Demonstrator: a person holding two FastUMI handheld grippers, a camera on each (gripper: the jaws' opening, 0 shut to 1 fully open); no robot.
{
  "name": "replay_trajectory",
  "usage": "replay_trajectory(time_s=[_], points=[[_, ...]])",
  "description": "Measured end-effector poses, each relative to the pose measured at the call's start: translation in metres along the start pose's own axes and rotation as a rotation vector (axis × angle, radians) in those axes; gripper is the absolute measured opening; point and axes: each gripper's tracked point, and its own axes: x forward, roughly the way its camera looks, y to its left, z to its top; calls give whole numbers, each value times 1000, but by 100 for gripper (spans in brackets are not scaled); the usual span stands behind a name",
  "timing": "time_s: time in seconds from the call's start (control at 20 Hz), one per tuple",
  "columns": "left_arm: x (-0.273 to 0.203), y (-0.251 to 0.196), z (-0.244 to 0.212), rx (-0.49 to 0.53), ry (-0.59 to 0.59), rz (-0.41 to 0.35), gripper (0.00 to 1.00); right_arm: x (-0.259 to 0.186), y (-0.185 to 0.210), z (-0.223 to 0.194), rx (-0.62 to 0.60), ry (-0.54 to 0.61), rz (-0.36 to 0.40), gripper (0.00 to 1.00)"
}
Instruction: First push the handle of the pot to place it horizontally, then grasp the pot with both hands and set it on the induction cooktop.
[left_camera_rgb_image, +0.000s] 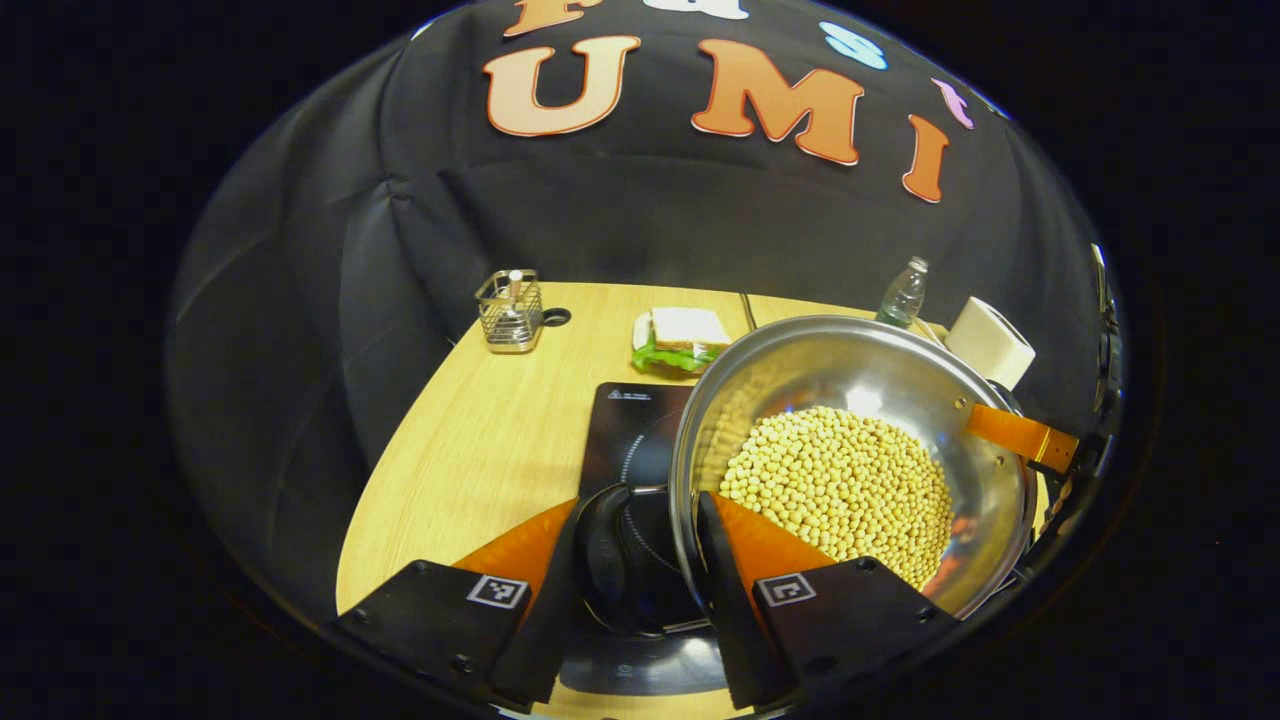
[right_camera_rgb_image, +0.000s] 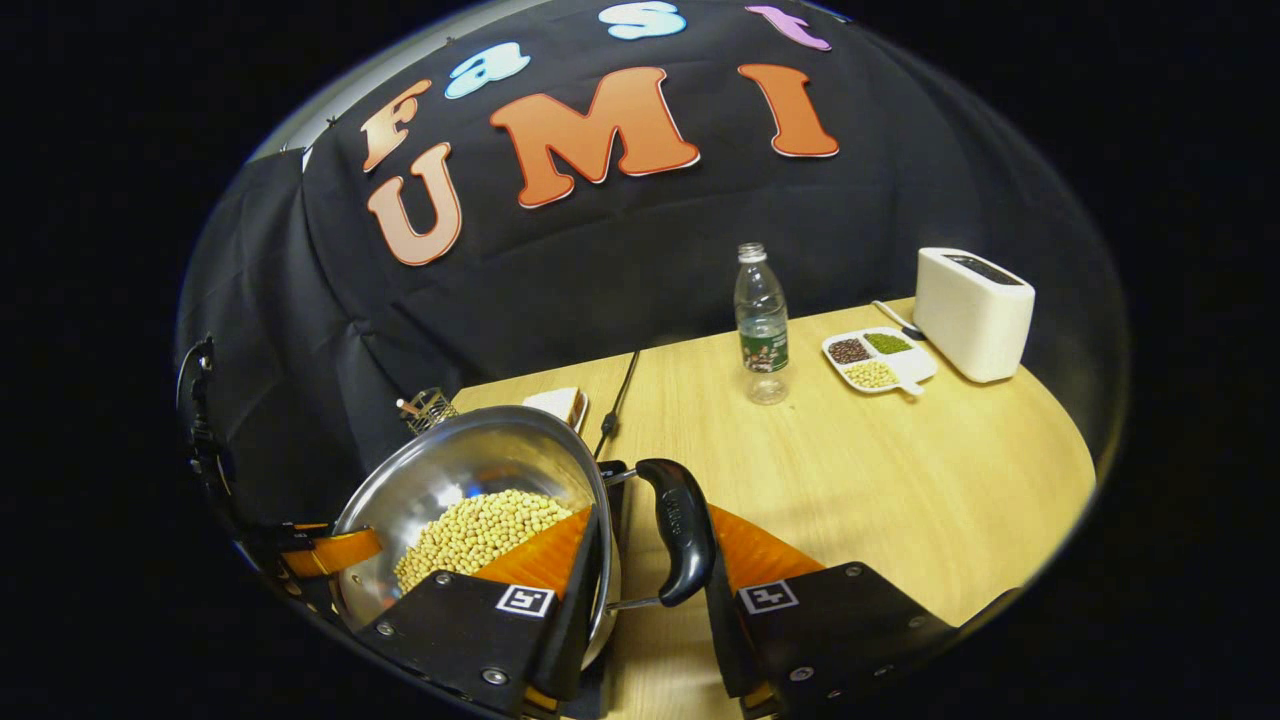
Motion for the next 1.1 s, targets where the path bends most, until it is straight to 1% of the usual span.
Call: replay_trajectory(time_s=[0.1, 0.15, 0.3, 0.4, 0.45, 0.5, 0.55, 0.6, 0.65, 0.7, 0.75, 0.8, 0.85, 0.9, 1.0, 1.05, 1.1], points=[[7, 14, 1, 19, -5, 27, 67, 11, 9, -6, 3, 2, 10, 53], [9, 22, 2, 22, -7, 39, 69, 16, 13, -8, 3, 1, 16, 53], [18, 31, -1, 24, -3, 44, 69, 26, 18, -15, 11, 10, 23, 53], [16, 32, 15, 41, -57, 51, 68, 29, 19, -12, 0, -12, 14, 53], [14, 32, 32, 71, -113, 70, 61, 25, 23, -5, 12, -31, 20, 53], [1, 35, 48, 109, -172, 88, 53, 24, 24, -6, 6, -42, 30, 53], [-5, 32, 58, 128, -212, 96, 51, 23, 23, -8, 0, -31, 26, 53], [-11, 23, 63, 135, -228, 94, 54, 22, 16, -9, -7, -26, 6, 53], [-17, 17, 65, 132, -235, 82, 51, 21, 6, -6, -16, -37, -28, 57], [-25, 13, 63, 122, -235, 68, 54, 17, 0, 1, -17, -54, -37, 59], [-31, 8, 62, 104, -233, 56, 56, 8, 0, 10, -3, -75, -27, 70], [-35, 6, 58, 89, -229, 43, 53, -3, -2, 22, 10, -101, -19, 74], [-42, 3, 60, 74, -237, 39, 61, -14, -7, 35, 3, -129, -20, 81], [-45, 1, 68, 64, -259, 38, 61, -25, -13, 47, -16, -160, -31, 84], [-68, -6, 86, 57, -322, 44, 64, -50, -25, 72, -45, -221, -51, 90], [-80, -14, 94, 51, -348, 34, 63, -64, -28, 83, -51, -249, -50, 93], [-92, -23, 101, 46, -375, 25, 64, -76, -30, 93, -52, -275, -46, 94]])
